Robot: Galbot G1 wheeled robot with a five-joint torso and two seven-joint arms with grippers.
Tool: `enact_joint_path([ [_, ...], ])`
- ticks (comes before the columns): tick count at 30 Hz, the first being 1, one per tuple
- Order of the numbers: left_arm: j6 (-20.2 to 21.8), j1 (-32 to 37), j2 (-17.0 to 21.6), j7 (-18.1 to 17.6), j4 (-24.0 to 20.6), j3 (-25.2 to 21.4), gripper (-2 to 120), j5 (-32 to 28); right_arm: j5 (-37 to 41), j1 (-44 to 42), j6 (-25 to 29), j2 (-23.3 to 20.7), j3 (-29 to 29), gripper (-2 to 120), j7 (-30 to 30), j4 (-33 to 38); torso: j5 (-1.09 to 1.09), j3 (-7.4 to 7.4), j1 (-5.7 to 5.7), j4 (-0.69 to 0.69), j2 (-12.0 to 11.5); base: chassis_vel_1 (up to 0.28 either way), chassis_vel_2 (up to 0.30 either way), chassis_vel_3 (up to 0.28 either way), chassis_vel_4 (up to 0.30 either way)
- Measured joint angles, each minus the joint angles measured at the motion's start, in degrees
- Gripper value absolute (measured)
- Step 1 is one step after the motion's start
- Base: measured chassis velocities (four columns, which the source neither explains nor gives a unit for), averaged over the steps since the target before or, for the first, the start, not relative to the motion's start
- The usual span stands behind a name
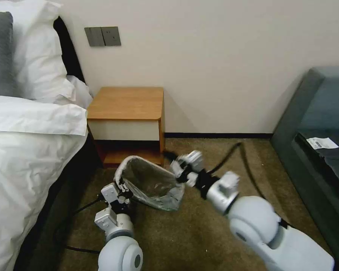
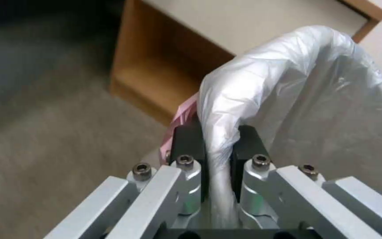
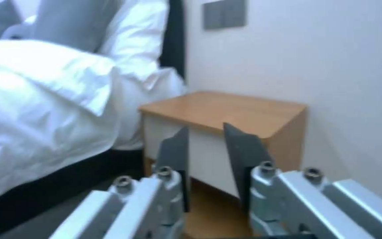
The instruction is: Pick up the garbage bag from the table and place it over the trash can.
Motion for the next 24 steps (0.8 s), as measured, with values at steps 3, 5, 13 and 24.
enact_joint_path([
  [3,1.28,-0.47,0.05,-1.38,-0.57,0.03,8,-4.69,-0.89,-2.96,1.54,1.65,2.86,36,-1.01,-0.85,0.00,0.00,0.00,0.00,0.00,0.000,0.000,0.000,0.000],
  [5,1.91,-1.03,0.02,-2.77,-0.50,-0.13,8,-8.43,-1.42,-5.41,3.00,3.02,4.62,44,-1.51,-1.88,0.00,0.00,0.00,0.00,0.00,0.000,0.000,0.000,0.000],
  [13,2.13,-1.90,-0.46,-6.02,3.27,-0.22,8,-12.46,-3.44,-9.02,5.25,6.28,6.13,72,-3.29,-2.75,-0.01,0.00,0.00,0.01,0.00,0.000,0.000,0.000,0.000],
  [24,1.87,-2.19,-0.49,-10.53,6.18,0.04,8,-14.55,-6.52,-10.62,7.30,7.40,4.62,100,-4.74,-3.98,-0.01,0.01,0.00,0.01,0.00,0.000,0.000,0.000,0.000],
])
